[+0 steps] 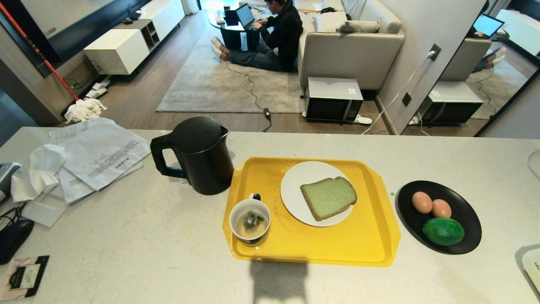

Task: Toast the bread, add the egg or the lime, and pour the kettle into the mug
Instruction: Pick up the egg

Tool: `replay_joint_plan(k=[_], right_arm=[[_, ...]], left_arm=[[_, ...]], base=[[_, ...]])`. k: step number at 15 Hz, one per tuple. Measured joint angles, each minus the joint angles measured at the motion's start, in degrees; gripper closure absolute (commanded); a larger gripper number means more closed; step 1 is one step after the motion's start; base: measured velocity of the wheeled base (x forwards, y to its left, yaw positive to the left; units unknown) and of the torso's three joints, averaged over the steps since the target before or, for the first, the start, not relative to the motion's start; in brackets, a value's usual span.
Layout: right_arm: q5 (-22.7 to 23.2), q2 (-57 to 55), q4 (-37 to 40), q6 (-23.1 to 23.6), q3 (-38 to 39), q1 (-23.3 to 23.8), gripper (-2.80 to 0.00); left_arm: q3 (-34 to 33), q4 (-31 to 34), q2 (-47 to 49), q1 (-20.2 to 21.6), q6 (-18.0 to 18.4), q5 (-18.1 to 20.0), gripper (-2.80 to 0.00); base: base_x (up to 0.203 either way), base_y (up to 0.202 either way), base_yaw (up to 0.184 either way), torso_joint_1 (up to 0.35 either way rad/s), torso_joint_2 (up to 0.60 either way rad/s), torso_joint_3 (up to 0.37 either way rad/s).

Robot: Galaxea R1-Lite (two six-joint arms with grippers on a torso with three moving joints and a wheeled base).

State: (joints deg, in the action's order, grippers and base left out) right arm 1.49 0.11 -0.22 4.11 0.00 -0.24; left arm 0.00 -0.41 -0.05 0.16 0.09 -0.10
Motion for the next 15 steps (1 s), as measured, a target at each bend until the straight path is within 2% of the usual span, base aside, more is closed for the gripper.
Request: replay_joint_plan(k=[15], right_arm=[[-0.01, -0.01, -0.02, 0.00, 0.00, 0.00, 0.00]], left_arm=[[0.00, 0.00, 0.00, 0.00, -0.02, 0.02, 0.00]], base=[[0.000, 0.000, 0.000, 0.000, 0.00, 0.000]])
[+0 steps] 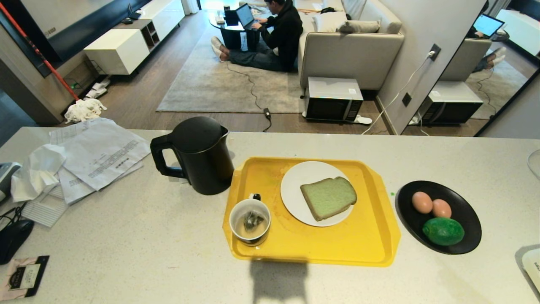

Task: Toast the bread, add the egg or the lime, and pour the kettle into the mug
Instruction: Pick up the egg

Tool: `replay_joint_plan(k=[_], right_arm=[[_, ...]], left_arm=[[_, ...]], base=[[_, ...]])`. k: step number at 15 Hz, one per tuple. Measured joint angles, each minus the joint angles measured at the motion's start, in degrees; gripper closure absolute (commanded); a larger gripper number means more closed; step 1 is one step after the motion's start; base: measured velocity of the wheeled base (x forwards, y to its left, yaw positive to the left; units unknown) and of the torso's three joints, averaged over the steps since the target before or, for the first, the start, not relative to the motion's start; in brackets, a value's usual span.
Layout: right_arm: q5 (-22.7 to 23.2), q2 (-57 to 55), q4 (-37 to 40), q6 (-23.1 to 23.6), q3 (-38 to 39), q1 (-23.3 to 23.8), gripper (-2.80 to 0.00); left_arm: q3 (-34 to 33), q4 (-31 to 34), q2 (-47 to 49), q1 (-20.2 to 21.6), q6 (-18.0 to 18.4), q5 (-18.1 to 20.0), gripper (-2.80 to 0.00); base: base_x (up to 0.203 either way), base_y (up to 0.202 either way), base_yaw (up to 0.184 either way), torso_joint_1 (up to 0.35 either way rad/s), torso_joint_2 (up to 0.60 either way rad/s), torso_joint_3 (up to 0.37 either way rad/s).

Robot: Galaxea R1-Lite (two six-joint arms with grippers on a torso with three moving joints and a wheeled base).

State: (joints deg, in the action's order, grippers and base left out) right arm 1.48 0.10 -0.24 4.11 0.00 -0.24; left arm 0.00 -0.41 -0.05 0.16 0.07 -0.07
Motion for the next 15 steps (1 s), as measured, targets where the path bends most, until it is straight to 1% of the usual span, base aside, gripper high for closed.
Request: replay_joint_plan(k=[15], right_arm=[[-0.02, -0.02, 0.00, 0.00, 0.00, 0.00, 0.00]], left_arm=[[0.00, 0.00, 0.00, 0.00, 0.00, 0.00, 0.00]], base=[[0.000, 0.000, 0.000, 0.000, 0.00, 0.000]])
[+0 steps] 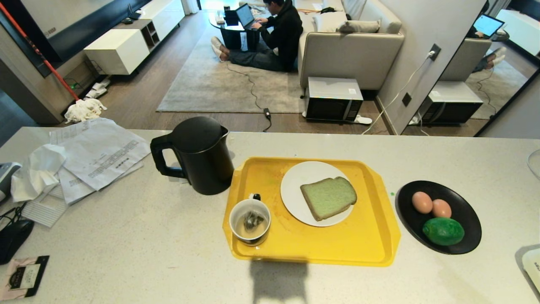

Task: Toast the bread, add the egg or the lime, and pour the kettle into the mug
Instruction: Pick up the egg

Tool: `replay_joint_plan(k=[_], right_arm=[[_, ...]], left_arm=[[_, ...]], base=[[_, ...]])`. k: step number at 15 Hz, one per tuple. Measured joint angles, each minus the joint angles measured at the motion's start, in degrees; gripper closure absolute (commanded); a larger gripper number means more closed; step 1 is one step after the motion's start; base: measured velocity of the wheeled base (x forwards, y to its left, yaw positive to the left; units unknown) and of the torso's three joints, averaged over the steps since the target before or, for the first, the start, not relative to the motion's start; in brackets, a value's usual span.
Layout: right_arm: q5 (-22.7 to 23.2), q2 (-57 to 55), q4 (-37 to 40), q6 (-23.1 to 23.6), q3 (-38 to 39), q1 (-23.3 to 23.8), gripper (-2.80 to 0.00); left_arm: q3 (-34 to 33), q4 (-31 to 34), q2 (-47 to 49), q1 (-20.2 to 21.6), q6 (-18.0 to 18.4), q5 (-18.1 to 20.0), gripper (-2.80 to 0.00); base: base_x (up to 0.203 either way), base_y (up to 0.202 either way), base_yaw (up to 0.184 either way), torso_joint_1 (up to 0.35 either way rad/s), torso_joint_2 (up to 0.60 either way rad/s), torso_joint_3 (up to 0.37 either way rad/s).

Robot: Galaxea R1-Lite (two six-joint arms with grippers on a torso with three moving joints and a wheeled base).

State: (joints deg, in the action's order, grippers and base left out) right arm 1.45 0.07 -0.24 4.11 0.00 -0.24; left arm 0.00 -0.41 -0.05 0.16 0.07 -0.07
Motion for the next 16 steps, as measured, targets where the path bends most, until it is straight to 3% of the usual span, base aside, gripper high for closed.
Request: replay_joint_plan(k=[16], right_arm=[[0.00, 0.00, 0.00, -0.01, 0.00, 0.00, 0.00]], left_arm=[[0.00, 0.00, 0.00, 0.00, 0.00, 0.00, 0.00]], base=[[0.000, 0.000, 0.000, 0.000, 0.00, 0.000]])
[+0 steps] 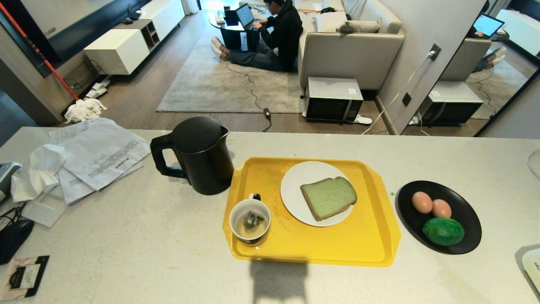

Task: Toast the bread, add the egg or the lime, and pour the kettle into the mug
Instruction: Pick up the egg

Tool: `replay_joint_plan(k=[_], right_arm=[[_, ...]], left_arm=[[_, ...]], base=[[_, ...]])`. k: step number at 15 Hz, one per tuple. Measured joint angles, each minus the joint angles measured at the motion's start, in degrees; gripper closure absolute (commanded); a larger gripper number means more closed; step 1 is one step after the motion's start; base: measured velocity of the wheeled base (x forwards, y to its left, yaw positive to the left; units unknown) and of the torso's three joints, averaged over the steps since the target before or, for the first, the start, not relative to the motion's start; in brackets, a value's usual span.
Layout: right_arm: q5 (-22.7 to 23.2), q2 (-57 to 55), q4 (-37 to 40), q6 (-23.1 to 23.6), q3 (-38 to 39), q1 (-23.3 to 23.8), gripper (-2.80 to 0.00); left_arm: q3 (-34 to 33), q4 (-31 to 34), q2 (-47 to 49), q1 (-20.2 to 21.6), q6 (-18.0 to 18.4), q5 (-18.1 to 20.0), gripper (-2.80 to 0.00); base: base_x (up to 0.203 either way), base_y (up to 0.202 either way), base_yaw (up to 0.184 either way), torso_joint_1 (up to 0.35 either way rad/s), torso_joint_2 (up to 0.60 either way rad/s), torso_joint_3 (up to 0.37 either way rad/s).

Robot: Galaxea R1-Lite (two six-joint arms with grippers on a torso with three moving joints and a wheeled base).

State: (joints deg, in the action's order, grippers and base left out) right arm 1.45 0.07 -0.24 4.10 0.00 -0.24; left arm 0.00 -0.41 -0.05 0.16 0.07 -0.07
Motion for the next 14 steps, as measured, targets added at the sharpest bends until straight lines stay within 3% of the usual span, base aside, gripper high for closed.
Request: replay_joint_plan(k=[14], right_arm=[[0.02, 0.00, 0.02, -0.02, 0.00, 0.02, 0.00]], left_arm=[[0.00, 0.00, 0.00, 0.00, 0.01, 0.02, 0.00]], base=[[0.000, 0.000, 0.000, 0.000, 0.00, 0.000]])
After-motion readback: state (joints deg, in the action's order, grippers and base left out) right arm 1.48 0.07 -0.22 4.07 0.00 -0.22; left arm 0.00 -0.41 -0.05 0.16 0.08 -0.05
